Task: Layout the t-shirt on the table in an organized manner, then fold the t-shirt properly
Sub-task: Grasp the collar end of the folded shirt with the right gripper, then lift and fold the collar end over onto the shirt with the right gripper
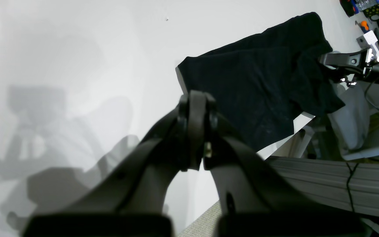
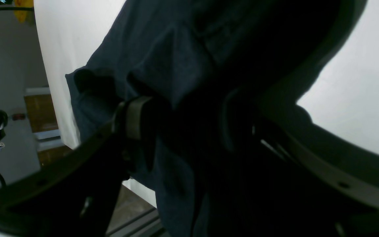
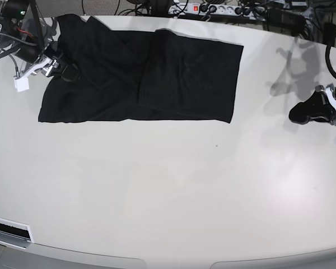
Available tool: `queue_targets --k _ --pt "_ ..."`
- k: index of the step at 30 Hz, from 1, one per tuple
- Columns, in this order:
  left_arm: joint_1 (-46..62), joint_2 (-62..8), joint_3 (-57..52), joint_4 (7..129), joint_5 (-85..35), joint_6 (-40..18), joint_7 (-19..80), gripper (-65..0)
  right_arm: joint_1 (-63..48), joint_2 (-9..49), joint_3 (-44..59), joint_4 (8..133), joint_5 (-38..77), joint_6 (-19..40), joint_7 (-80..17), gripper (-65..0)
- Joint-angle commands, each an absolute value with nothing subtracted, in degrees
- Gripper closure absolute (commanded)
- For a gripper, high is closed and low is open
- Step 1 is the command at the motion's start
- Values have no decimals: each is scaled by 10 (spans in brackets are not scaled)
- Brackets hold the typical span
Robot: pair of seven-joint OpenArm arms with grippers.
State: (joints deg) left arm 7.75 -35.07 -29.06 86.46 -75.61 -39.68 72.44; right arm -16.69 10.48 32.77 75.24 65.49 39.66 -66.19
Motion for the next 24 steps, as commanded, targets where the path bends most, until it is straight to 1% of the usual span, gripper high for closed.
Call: queue_targets --k 1,5,6,7,8,11,17,24 --pt "71 -362 -296 872 -769 -400 716 0 -164 111 319 759 670 400 -658 -357" --pt "71 -362 -296 872 -769 -400 716 0 -164 111 276 759 670 400 -657 -356" --pt "71 -362 -296 872 -770 -400 716 0 -163 112 269 759 670 400 -656 -334" --pt "71 -362 -296 872 -770 -400 716 0 -163 112 265 760 670 400 -655 -294" --pt "71 -362 -296 872 -770 -400 716 0 -161 111 265 760 670 400 -656 -238" --pt "71 -362 -296 872 -769 -400 716 0 -152 116 270 760 670 400 -657 0" --pt "72 -362 -296 872 -769 -400 716 0 -144 136 315 775 670 400 -663 0" --pt "75 -362 -296 872 -769 -400 716 0 -148 145 407 864 670 400 -716 0"
